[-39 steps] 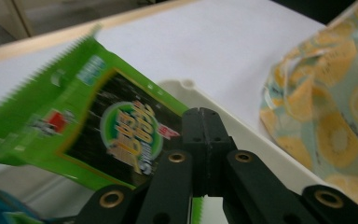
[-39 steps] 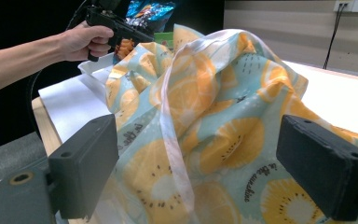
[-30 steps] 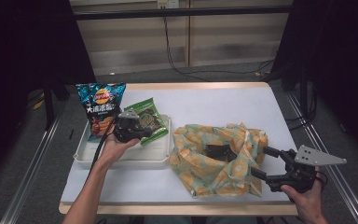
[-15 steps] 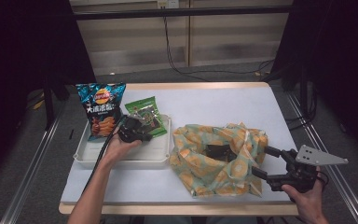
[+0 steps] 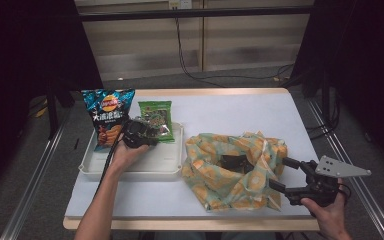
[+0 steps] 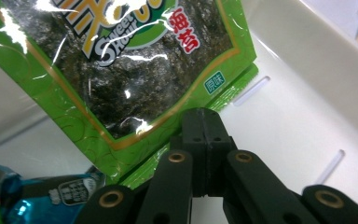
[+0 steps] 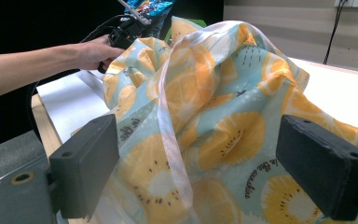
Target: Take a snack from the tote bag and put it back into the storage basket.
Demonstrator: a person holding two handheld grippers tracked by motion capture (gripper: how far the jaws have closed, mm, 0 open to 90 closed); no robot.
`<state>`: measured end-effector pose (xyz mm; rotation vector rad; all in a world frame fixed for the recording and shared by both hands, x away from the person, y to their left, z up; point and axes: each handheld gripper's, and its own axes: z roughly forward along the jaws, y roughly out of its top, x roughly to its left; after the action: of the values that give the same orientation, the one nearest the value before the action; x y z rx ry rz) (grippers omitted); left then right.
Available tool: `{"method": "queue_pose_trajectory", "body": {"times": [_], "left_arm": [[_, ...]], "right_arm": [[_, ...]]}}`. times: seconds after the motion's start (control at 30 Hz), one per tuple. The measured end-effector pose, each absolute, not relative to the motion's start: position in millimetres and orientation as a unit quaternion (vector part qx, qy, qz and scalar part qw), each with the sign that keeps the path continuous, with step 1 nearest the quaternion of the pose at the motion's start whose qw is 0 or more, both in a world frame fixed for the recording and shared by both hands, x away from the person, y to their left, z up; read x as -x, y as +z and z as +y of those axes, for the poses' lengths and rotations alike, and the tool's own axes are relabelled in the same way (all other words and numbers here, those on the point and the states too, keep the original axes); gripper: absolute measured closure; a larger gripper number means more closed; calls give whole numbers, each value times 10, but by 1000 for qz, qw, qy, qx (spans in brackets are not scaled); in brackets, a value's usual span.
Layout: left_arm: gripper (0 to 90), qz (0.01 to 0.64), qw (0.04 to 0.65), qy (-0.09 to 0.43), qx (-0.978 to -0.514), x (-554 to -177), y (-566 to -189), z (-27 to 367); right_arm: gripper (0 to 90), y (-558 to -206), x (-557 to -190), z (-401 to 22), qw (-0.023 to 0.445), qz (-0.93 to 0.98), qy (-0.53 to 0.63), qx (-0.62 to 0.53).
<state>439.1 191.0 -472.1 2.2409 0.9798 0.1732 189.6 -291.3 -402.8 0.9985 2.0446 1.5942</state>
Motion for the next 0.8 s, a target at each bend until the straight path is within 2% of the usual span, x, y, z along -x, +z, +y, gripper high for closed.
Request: {"method": "queue_pose_trajectory", "body": {"times": [0.43,0.67,0.8], "left_arm": [[899,401,344,75,-846,-4461,-4746,1954],[820,383,345,75,-854,-4395,-4716,1885],[795,368,371,80,-849,-4306,-4661,1829]], "right_arm": [[134,-4023,-1889,-2934,184,724,563,-354],[135,-4025,-1891,-2933,184,724,563,-353],[135,-4024,-1896,-2928,183,723,564,-353]]}}
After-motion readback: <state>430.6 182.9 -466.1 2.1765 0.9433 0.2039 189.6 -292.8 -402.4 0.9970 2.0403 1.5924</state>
